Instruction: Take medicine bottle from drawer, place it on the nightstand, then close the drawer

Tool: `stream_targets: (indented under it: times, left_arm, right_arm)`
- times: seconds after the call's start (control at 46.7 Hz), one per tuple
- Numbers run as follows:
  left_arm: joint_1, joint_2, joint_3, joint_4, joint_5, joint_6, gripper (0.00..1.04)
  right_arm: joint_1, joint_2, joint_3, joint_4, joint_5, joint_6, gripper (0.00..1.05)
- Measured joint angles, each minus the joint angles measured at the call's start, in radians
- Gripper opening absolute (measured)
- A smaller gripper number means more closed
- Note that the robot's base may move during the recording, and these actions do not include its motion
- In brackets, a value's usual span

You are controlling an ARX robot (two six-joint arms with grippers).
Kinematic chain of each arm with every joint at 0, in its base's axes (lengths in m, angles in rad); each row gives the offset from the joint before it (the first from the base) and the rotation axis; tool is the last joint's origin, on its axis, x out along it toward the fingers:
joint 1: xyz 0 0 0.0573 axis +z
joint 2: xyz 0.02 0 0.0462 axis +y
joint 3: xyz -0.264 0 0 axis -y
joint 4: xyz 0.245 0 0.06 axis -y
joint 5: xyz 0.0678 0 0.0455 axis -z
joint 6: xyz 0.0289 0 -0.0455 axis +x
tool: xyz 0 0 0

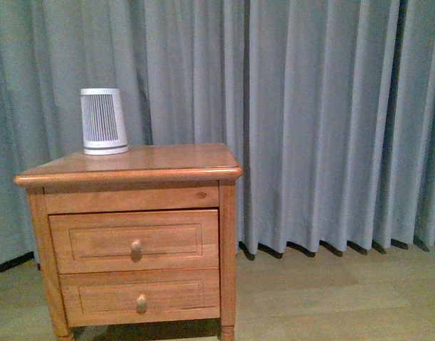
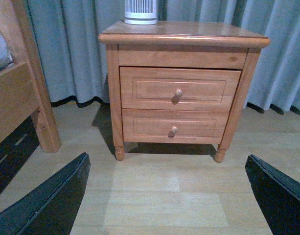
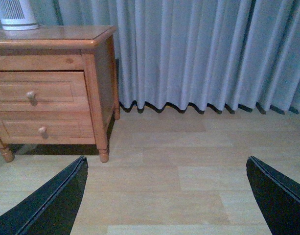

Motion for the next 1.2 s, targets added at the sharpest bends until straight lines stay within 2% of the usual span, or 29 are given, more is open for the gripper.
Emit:
stream_targets:
  times: [0.622, 0.643, 0.686, 0.729, 0.772, 0.836, 1.2]
  left_arm:
    - [0.000, 0.000, 0.000, 0.000, 0.000, 0.000, 0.98]
    - [0.005, 0.008, 0.002, -0.011, 0.023, -0.009, 0.98]
    - [0.037, 0.056, 0.043, -0.112, 0.138, -0.046, 0.98]
    - [0.055, 0.123, 0.080, -0.174, 0.214, -0.076, 0.98]
    - [0.058, 0.220, 0.116, -0.187, 0.276, -0.102, 0.98]
    - [0.026, 0.382, 0.178, -0.091, 0.287, -0.134, 0.98]
    - [-0.188, 0.946, 0.365, 0.491, 0.134, -0.146, 0.98]
  right_arm:
    - [0.000, 0.000, 0.000, 0.000, 0.000, 0.000, 0.98]
    - [0.000, 0.000, 0.000, 0.000, 0.000, 0.000, 0.98]
    - [0.000, 0.000, 0.000, 0.000, 0.001, 0.000, 0.98]
    - [0.000, 0.000, 0.000, 0.000, 0.000, 0.000, 0.98]
    - [0.000, 0.000, 0.000, 0.000, -0.001, 0.000, 0.98]
    - [0.000, 0.000, 0.000, 0.000, 0.000, 0.000, 0.98]
    - [0.000, 0.000, 0.000, 0.000, 0.000, 0.000, 0.98]
